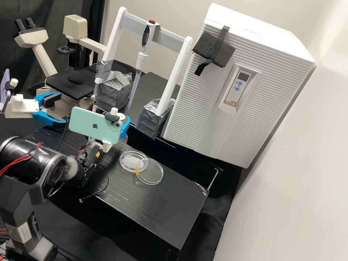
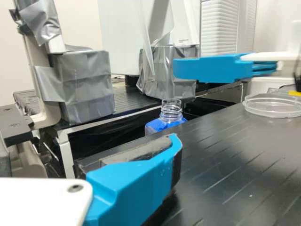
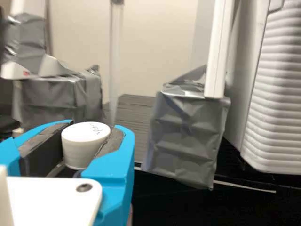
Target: Open the bottle
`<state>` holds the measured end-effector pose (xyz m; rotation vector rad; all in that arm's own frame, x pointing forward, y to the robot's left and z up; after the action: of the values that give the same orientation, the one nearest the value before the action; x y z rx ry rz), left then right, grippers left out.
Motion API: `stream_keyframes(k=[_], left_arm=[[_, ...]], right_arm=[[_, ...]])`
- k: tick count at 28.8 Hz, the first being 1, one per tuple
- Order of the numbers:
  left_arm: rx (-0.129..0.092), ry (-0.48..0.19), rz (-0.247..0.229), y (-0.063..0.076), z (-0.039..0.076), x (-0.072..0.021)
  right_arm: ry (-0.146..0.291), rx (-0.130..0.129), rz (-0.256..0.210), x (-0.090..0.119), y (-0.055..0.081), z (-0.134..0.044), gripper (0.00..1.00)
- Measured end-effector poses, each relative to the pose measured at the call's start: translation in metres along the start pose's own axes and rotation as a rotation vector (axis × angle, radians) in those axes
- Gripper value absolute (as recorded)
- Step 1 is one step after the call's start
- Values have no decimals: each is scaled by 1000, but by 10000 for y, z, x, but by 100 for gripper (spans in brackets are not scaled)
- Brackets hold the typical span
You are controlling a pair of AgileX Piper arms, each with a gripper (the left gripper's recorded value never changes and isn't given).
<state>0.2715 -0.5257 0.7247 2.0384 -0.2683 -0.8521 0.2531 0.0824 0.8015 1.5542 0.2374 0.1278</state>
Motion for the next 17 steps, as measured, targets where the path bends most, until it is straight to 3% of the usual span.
stream_keyframes(k=[6,9,17], left_arm=[[0,-4,-1,-2,12,4],[0,-6,-1,-4,18,6],[6,-22,8,22,50,44]], right_arm=[[32,-3,-65,-323,-102,-26,0],[41,8,-115,-487,-196,-26,0],[35,5,-159,-644,-279,9,0]])
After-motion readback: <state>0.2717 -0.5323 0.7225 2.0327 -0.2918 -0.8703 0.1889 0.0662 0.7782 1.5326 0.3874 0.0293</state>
